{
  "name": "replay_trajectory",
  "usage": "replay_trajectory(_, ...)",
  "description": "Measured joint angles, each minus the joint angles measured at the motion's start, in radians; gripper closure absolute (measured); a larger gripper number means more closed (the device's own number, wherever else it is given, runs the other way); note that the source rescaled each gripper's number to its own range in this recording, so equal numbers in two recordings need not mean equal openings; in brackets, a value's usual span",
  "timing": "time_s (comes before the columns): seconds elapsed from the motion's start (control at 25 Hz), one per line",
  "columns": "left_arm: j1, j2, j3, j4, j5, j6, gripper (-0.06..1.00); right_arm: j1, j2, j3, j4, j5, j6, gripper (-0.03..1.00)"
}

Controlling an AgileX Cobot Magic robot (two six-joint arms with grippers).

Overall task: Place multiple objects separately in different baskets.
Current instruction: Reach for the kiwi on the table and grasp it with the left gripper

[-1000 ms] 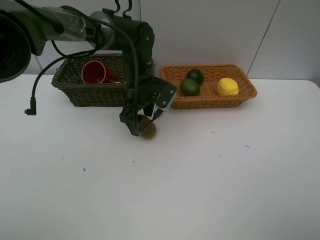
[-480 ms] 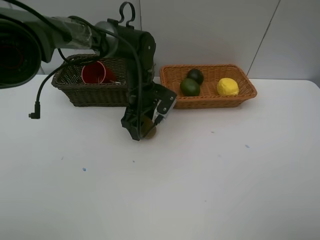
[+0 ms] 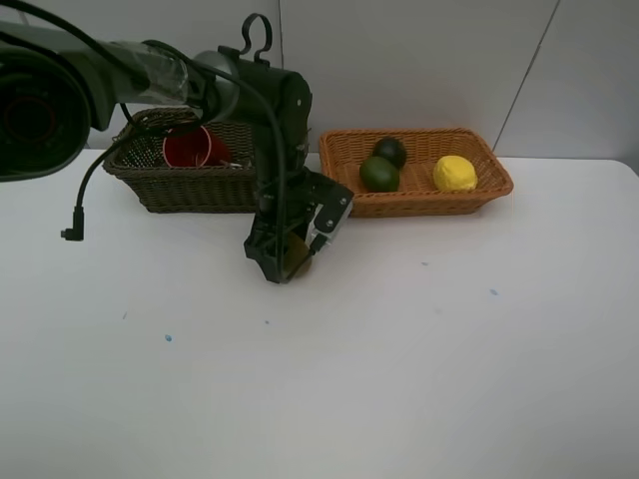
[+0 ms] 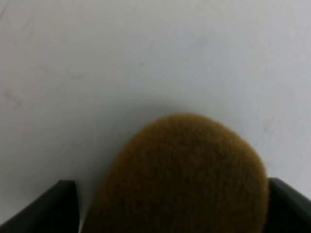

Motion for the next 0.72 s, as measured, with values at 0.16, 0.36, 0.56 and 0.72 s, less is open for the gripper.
replay_trajectory(0.16, 0.000, 0.000, 0.000, 0.009, 0.004, -0.003, 0.17, 0.000, 0.000, 0.000, 0.000, 0.000, 0.000, -0.03)
replay_trajectory(0.36, 0.000, 0.000, 0.000, 0.044, 0.024, -0.017, 0.17, 0.000, 0.000, 0.000, 0.000, 0.000, 0.000, -0.03)
replay_trajectory(0.56, 0.000, 0.000, 0.000, 0.048, 0.026, -0.017, 0.17, 0.000, 0.000, 0.000, 0.000, 0.000, 0.000, -0.03)
replay_trajectory(0.72, 0.000, 0.000, 0.000, 0.048, 0.026, -0.017, 0.17, 0.000, 0.000, 0.000, 0.000, 0.000, 0.000, -0.03)
